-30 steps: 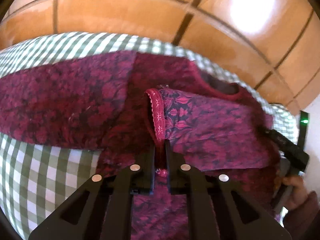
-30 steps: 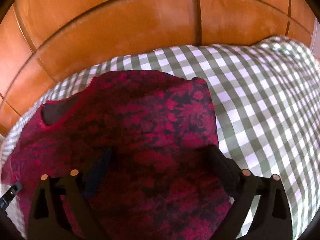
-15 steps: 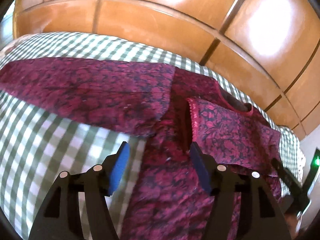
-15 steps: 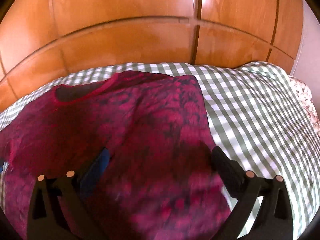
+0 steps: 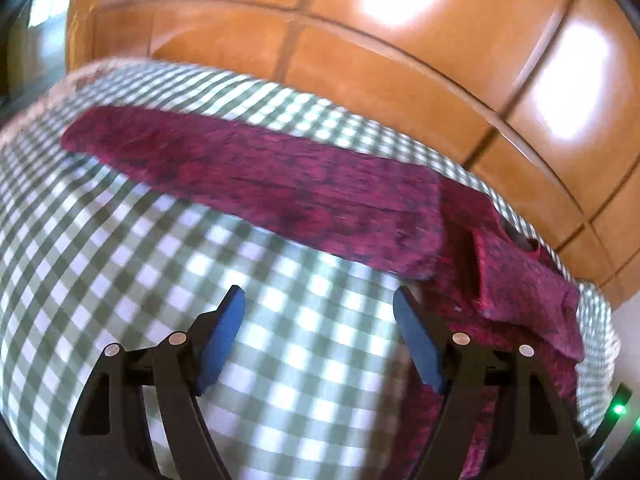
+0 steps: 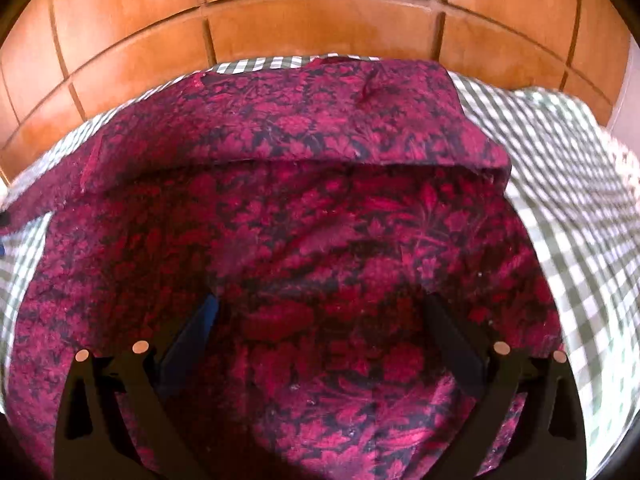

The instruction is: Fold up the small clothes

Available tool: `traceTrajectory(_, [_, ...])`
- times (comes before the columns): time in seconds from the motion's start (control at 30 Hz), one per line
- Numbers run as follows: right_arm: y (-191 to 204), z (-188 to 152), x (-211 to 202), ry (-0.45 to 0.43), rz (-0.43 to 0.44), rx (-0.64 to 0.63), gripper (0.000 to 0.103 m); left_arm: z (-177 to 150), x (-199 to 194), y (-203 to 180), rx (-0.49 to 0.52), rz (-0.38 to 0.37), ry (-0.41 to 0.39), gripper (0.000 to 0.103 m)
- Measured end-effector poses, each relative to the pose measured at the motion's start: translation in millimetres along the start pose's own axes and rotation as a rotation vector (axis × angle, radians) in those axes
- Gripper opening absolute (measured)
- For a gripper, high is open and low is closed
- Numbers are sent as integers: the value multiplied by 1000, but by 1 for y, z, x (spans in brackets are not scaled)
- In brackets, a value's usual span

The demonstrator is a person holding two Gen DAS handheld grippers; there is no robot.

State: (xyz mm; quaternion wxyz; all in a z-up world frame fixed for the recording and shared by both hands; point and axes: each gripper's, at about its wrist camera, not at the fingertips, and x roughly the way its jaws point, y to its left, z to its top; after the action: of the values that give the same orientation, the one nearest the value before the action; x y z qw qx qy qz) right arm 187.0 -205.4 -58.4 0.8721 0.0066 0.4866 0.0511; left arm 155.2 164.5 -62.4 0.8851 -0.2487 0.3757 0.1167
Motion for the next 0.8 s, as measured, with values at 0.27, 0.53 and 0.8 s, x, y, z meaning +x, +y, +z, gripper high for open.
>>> traceTrajectory(0.27, [5, -2, -1, -22, -22, -18, 101, 41, 11, 111, -361, -19, 10, 51])
traceTrajectory(0.53, [5, -4, -3, -24, -21, -18, 101, 74, 27, 183, -598, 23, -40, 51])
traceTrajectory(0.8, [5, -4, -3, -27, -19, -17, 101, 110, 38, 197, -607, 46, -64, 10])
